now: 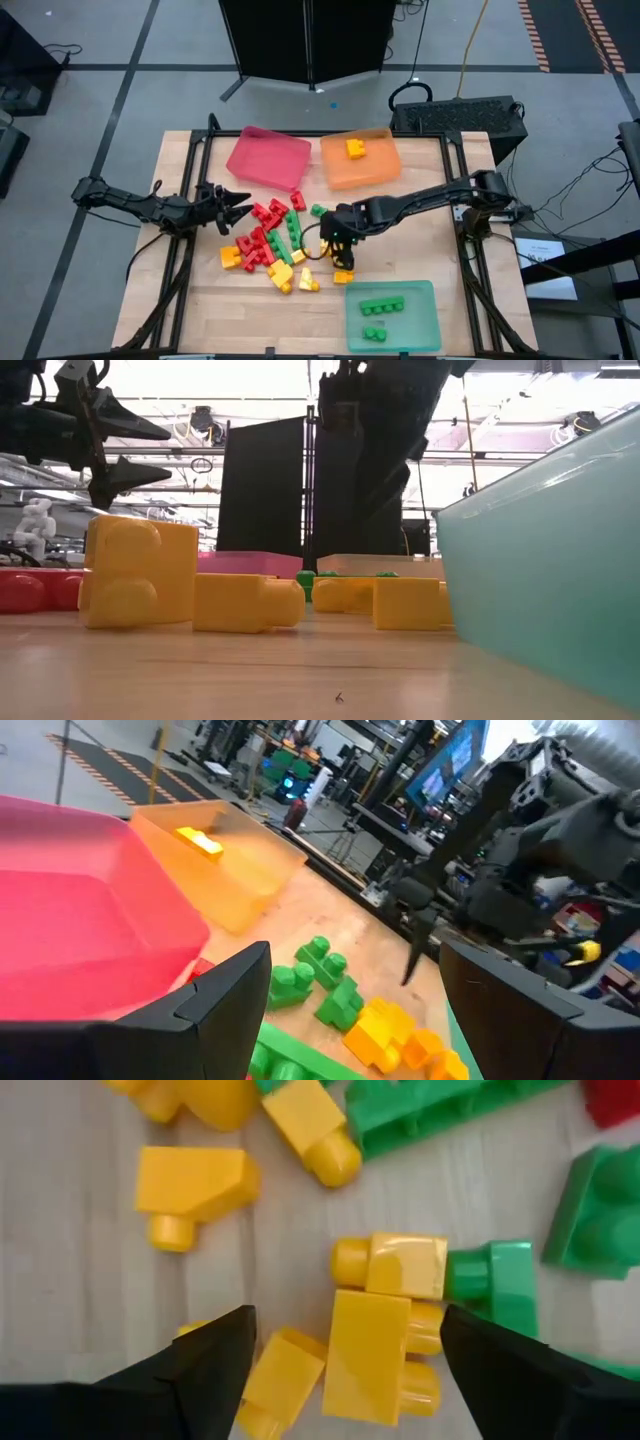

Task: Sort blocks
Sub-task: Put the yellow game piece into the orange bin

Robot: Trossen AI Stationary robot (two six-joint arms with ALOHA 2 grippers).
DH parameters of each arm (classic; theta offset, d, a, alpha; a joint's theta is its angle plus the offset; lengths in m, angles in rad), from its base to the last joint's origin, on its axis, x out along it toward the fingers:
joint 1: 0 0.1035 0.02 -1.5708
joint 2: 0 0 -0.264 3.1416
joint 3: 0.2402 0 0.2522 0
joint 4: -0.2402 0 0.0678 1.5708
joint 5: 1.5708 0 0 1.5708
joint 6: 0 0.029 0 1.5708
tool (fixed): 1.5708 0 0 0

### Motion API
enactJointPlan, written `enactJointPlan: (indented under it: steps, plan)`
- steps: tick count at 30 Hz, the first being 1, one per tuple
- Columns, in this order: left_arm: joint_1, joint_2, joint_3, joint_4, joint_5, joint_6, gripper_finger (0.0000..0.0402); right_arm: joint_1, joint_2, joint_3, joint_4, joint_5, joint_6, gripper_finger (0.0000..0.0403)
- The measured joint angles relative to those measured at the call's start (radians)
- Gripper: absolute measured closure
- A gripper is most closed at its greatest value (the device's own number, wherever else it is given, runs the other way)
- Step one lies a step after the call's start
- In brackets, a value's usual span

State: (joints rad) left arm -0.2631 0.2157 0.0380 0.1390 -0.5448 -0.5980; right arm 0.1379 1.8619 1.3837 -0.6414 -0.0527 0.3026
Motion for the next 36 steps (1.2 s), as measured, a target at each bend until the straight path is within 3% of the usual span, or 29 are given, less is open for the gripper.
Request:
enactJointPlan:
  steps: [14, 29, 36]
  plan:
    - [0.000, 0.000, 0.000, 0.000, 0.025, 0.000, 0.0110, 0.008, 0.119, 0.003, -0.088, 0.028, 0.138, 0.0029]
    - [0.000, 0.000, 0.000, -0.023, 0.025, 0.001, 0.0110, -0.067, 0.135, -0.001, -0.087, 0.059, 0.166, 0.0028]
    - [0.000, 0.000, 0.000, -0.025, 0.025, 0.001, 0.0110, -0.066, 0.147, -0.001, -0.077, 0.058, 0.118, 0.0046]
